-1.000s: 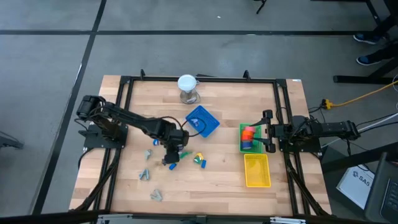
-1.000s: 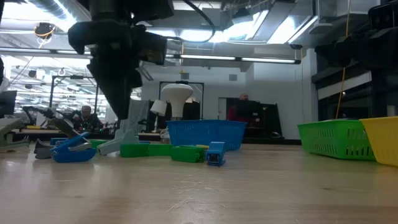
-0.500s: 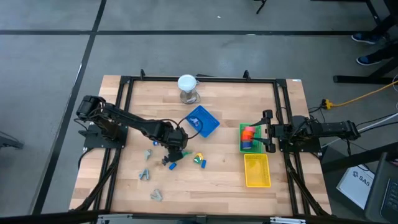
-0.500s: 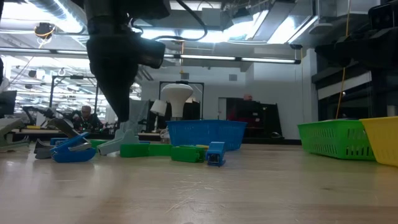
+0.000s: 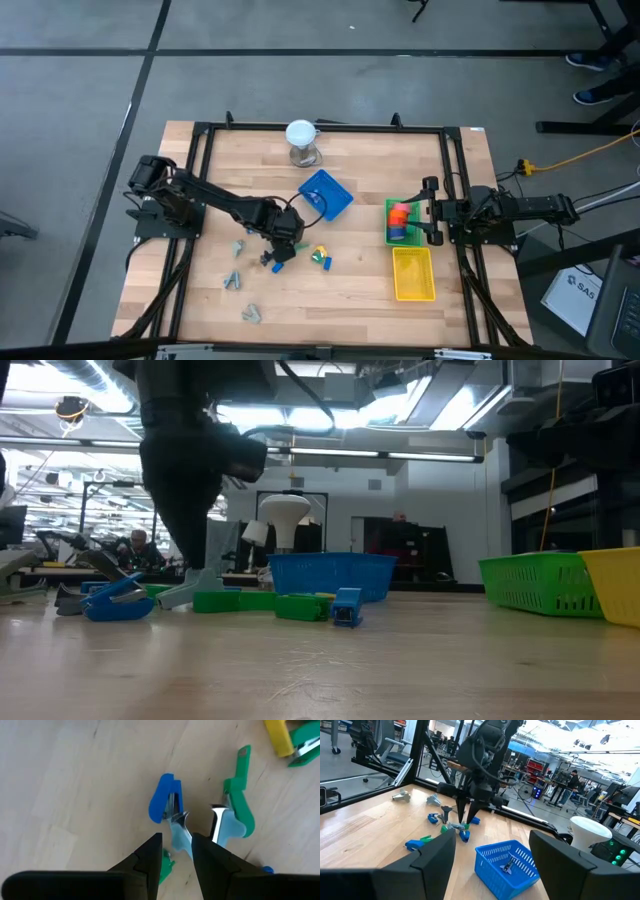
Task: Pick and place Stapler, Stapler remover, tape
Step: Put the blue stapler remover into the blue bin
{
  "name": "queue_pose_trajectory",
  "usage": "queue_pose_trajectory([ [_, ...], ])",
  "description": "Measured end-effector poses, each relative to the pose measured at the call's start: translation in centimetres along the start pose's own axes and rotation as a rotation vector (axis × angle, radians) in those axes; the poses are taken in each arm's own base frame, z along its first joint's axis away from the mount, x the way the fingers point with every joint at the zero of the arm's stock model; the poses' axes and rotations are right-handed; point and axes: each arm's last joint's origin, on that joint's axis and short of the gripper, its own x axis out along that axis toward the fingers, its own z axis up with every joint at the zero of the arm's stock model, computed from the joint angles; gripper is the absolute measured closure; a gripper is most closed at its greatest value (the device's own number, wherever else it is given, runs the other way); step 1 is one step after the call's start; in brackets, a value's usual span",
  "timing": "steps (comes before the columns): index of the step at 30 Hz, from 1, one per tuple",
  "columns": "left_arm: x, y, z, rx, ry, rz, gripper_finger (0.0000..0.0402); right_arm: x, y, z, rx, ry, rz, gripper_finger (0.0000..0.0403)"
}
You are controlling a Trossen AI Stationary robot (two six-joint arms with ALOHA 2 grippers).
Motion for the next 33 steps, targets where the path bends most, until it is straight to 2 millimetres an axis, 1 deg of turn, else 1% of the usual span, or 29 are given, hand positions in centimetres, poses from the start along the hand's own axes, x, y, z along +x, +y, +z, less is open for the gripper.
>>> queue_pose_trajectory([
  [6,0.70,-0.25,-0.21,0.014,0.041,-0.011,0.0300,0.00,0.00,0.00,0.000,0.000,0.000,0.0143],
  [13,0.95,-0.34,-0.19,0.033,0.054,-0.027,0.0304,0.00,0.00,0.00,0.000,0.000,0.000,0.0143],
  [16,0.95,-0.34,-0.19,0.052,0.055,-0.029,0.0324,0.00,0.00,0.00,0.000,0.000,0.000,0.0143],
  [22,0.91,-0.38,-0.12,0.066,0.049,-0.032,0.0390,0.00,0.00,0.00,0.000,0.000,0.000,0.0143],
  [33,0.64,-0.68,0.34,0.105,0.014,-0.055,0.0398,0.00,0.00,0.00,0.000,0.000,0.000,0.0143],
])
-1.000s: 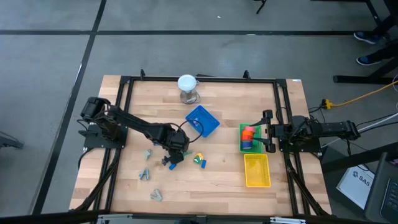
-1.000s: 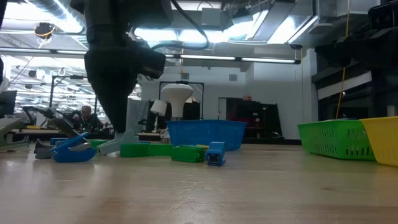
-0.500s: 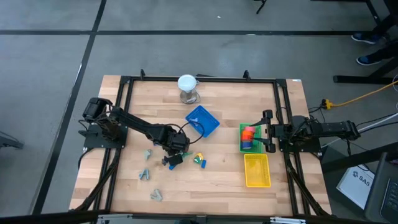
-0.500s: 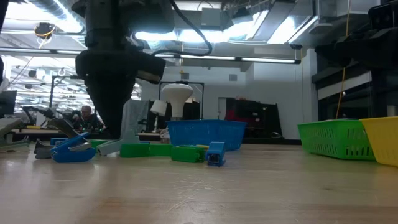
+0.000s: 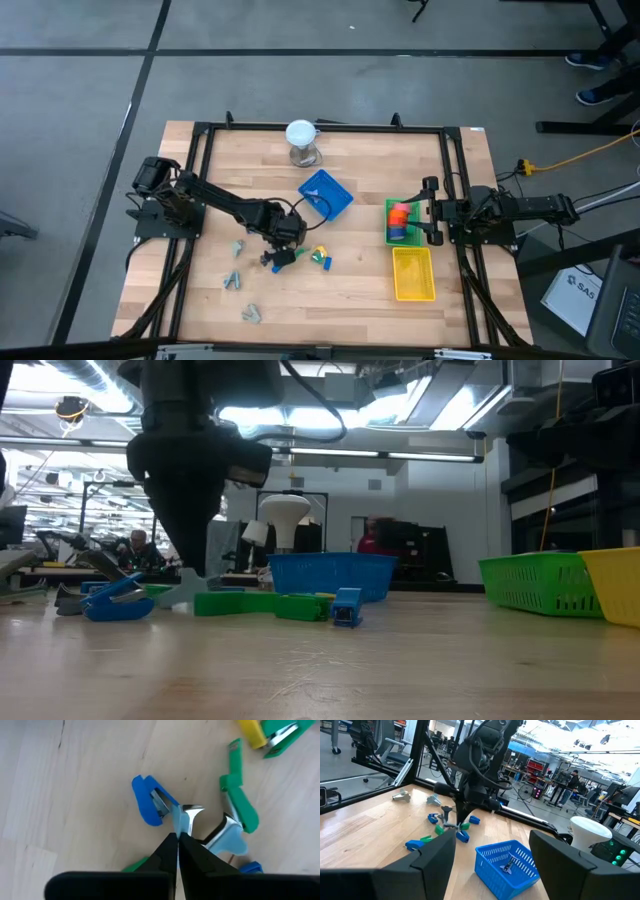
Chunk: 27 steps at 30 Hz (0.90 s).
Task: Pick and place Stapler, Stapler remover, tape
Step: Put the blue stapler remover into the blue bin
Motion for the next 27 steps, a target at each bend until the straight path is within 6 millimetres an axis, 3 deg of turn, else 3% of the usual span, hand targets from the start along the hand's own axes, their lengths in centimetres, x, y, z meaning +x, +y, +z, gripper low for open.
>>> queue_pose_trajectory([
  [15,-1.9,-0.6,2.2,0.152,-0.127,0.059,0.0399,0.0,0.0,0.0,0.000,0.000,0.000,0.0143],
  [27,-2.7,1.1,5.3,0.171,-0.292,0.098,0.0399,0.0,0.0,0.0,0.000,0.000,0.000,0.0143],
])
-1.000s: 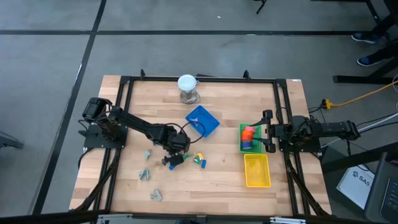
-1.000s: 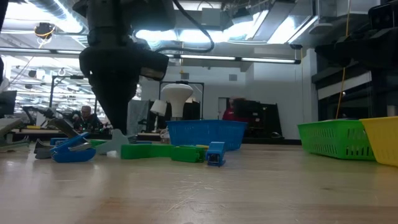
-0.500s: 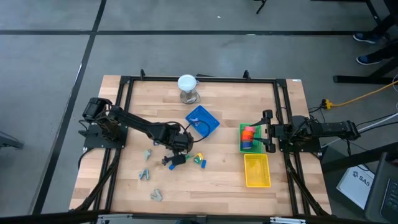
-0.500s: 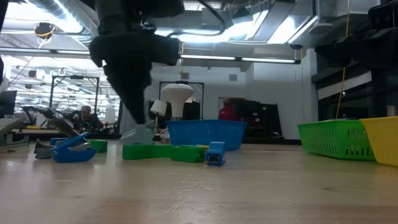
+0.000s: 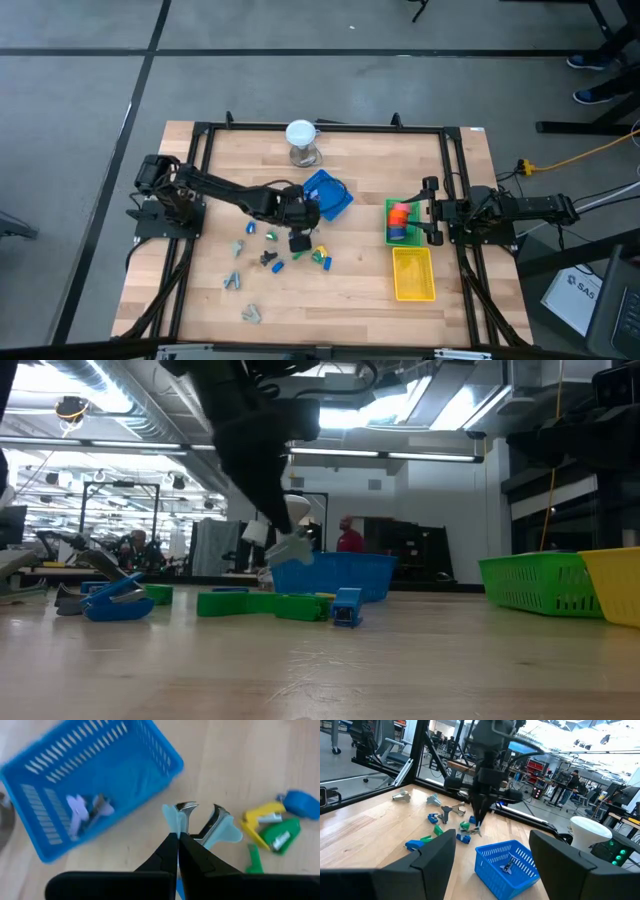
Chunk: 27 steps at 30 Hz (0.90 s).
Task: Pick and place Stapler, Stapler remover, tape
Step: Put the blue stapler remover into the blue bin
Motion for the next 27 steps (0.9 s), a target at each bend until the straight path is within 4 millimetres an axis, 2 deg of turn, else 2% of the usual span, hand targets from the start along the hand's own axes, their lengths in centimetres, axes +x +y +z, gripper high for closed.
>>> queue_pose_trajectory([
  [7,0.2,1.2,1.0,-0.010,-0.070,0.010,0.0399,0.0,0.0,0.0,0.000,0.000,0.000,0.0143],
  [17,-1.8,2.5,2.4,-0.036,-0.206,-0.018,0.0399,0.0,0.0,0.0,0.000,0.000,0.000,0.0144],
  [22,-1.9,3.7,3.6,-0.014,-0.308,0.053,0.0399,0.0,0.0,0.0,0.000,0.000,0.000,0.0144],
  [27,-1.1,5.6,3.8,-0.027,-0.304,0.162,0.0399,0.0,0.0,0.0,0.000,0.000,0.000,0.0144],
])
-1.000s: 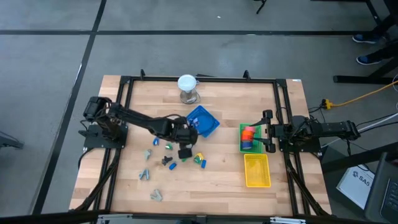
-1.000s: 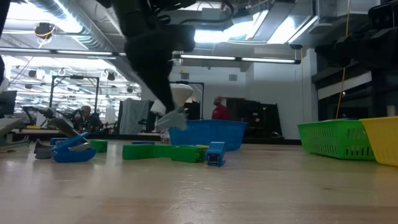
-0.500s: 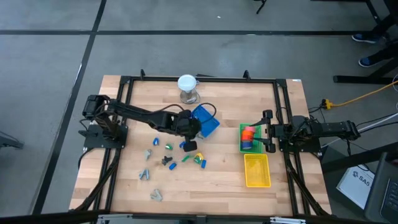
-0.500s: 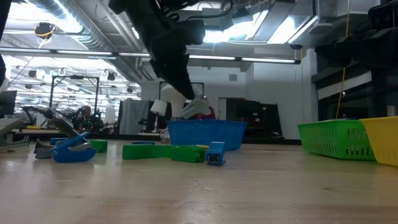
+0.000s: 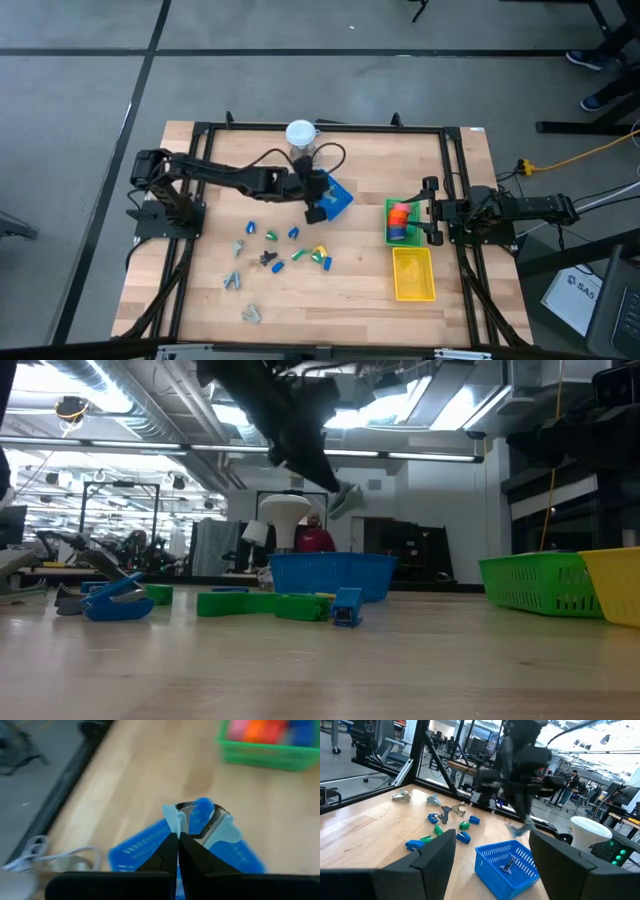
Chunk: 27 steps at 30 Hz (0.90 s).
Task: Pick and place Stapler, Stapler remover, tape
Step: Put the blue stapler remover into the blue bin
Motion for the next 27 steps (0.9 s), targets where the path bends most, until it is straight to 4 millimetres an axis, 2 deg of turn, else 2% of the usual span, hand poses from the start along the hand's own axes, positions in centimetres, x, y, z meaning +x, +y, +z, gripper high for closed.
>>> queue_pose_trajectory([
  [6,1.8,0.7,-0.8,0.037,0.048,0.100,0.0399,0.0,0.0,0.0,0.000,-0.001,0.000,0.0144],
  [17,6.0,-0.5,-3.1,0.240,0.144,0.214,0.0398,0.0,0.0,0.0,0.000,0.000,0.000,0.0144],
  [27,6.4,-0.6,-3.5,0.271,0.167,0.223,0.0398,0.0,0.0,0.0,0.000,0.000,0.000,0.0144],
])
